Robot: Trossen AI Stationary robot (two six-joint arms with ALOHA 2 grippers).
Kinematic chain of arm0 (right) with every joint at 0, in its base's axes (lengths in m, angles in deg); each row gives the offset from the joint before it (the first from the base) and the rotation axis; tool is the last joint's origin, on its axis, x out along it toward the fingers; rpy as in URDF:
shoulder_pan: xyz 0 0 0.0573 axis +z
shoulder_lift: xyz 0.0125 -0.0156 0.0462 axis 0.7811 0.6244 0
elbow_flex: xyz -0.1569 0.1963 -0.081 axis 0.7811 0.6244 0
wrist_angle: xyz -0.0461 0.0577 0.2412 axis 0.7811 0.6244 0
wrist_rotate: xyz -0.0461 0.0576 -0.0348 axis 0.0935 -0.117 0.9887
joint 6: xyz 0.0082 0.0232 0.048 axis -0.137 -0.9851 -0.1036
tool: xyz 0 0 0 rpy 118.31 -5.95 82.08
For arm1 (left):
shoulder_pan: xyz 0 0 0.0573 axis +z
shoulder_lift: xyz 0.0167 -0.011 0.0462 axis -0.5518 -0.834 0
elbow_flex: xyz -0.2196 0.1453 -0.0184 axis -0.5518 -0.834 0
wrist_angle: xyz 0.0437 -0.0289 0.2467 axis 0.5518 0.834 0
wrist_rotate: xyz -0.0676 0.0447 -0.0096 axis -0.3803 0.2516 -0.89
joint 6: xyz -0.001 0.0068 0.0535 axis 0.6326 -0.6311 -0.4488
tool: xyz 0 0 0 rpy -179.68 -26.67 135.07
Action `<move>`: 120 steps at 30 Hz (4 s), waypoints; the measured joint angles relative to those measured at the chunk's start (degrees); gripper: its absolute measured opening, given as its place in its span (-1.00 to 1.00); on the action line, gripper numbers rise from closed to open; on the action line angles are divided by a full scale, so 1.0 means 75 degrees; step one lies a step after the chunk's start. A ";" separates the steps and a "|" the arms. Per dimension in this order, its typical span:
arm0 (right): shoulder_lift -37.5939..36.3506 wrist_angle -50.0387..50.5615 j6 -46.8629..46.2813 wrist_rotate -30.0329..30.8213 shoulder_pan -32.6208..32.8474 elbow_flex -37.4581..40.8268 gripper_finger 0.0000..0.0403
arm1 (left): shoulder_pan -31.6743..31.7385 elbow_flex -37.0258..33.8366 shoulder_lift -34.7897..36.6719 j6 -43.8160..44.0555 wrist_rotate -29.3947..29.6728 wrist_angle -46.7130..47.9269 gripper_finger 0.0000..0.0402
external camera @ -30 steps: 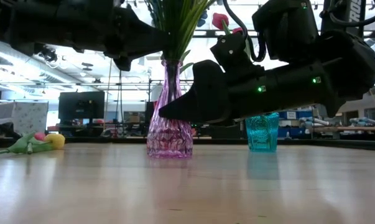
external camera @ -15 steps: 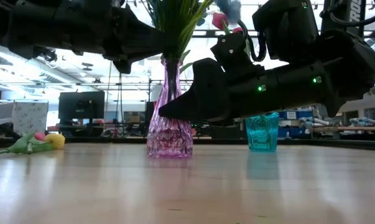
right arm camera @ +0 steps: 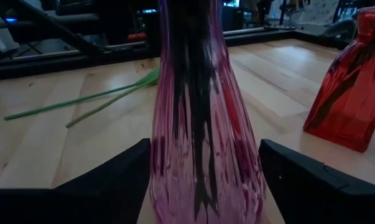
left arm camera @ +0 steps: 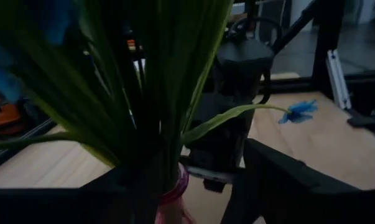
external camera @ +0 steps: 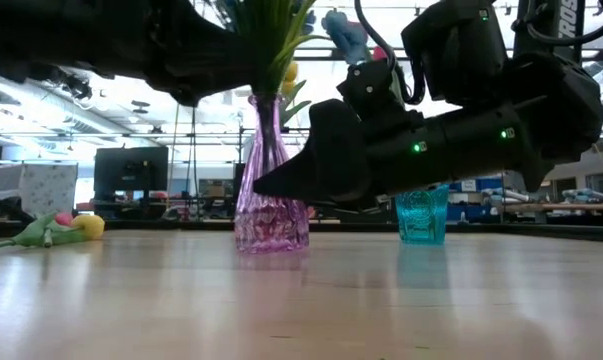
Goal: Sort flowers into vase by color
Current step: Put the blue flowers into the pink transparent vase, then put the red tulip into the blue transparent vase
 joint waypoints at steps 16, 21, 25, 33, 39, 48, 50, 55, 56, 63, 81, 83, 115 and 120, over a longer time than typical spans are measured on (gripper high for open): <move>0.0003 0.0040 -0.0082 0.0083 -0.0082 0.0012 0.55 | 0.0293 0.0025 0.0483 0.0106 -0.0467 0.0633 0.11; 0.0003 0.0066 -0.0087 0.0221 -0.0079 0.0045 0.55 | 0.0314 0.0234 0.0489 0.0093 -0.0455 0.1035 0.13; 0.0003 0.0060 -0.0112 0.0246 -0.0079 0.0070 0.55 | 0.0314 0.0349 0.0638 0.0080 -0.0451 0.1460 0.16; -0.0109 0.0189 -0.0166 0.0416 0.0003 0.0080 0.55 | 0.0437 0.0843 0.1037 0.0291 -0.0330 0.3085 0.11; -0.0117 0.0688 -0.0233 0.0495 0.0006 0.0079 0.62 | 0.0565 0.0908 0.1040 0.0289 -0.0609 0.3103 0.11; -0.0358 0.1126 -0.0213 0.0459 0.0077 0.0079 0.97 | 0.0545 0.0914 0.1043 0.0330 -0.0921 0.3076 0.11; -0.0658 0.1627 -0.0225 0.0471 0.0116 0.0079 0.94 | 0.0503 0.0917 0.1069 0.0317 -0.0920 0.3079 0.11; -0.1503 0.2920 -0.0354 0.0861 0.0274 0.0070 0.92 | 0.0538 0.0940 0.1320 0.0481 -0.0900 0.3782 0.11; -0.1613 0.3052 -0.0395 0.0908 0.0280 0.0073 0.92 | 0.0579 0.0943 0.1340 0.0738 -0.1067 0.3730 0.11; -0.1780 0.2184 0.0096 0.0902 0.0373 0.0076 0.90 | 0.0545 0.1475 0.1369 0.0490 -0.1542 0.4743 0.11; -0.1743 0.0686 0.0495 -0.0812 -0.0064 0.0070 0.20 | 0.0536 0.1532 0.1357 0.0283 -0.1667 0.4353 0.11; -0.1743 0.0694 0.0508 -0.0890 -0.0064 0.0070 0.09 | 0.0536 0.1532 0.1355 0.0283 -0.1667 0.4367 0.11; -0.1753 0.1480 0.0577 -0.0807 -0.0096 0.0070 0.07 | -0.0037 0.1526 0.2242 0.1695 -0.2365 0.6955 0.11; -0.2226 0.2183 0.0578 -0.0710 -0.0096 0.0070 0.34 | -0.0345 0.1532 0.2581 0.2129 -0.3358 0.7652 0.11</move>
